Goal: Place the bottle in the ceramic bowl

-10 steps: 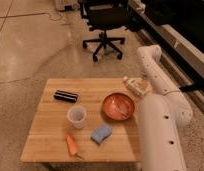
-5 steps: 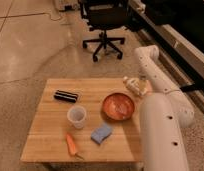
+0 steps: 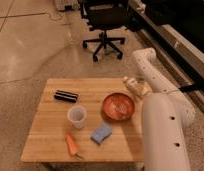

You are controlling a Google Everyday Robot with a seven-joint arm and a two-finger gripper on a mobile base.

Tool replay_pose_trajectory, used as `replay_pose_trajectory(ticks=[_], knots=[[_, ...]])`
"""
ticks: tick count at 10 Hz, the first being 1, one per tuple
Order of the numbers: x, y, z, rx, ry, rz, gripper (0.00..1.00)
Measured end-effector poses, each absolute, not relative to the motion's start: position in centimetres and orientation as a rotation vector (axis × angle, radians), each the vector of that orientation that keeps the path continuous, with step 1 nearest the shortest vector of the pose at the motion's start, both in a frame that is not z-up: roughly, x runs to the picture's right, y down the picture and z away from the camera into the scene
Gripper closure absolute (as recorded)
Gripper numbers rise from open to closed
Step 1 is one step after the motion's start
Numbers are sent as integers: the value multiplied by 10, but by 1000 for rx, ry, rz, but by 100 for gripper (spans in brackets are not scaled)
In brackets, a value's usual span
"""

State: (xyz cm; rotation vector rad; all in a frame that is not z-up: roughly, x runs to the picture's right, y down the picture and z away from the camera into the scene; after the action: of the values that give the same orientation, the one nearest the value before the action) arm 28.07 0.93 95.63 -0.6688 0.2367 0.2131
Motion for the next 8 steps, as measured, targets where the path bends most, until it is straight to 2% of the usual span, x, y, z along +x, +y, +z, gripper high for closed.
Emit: replay_pose_trajectory(ticks=[8], knots=[[306, 17, 969, -642, 316, 232, 35]])
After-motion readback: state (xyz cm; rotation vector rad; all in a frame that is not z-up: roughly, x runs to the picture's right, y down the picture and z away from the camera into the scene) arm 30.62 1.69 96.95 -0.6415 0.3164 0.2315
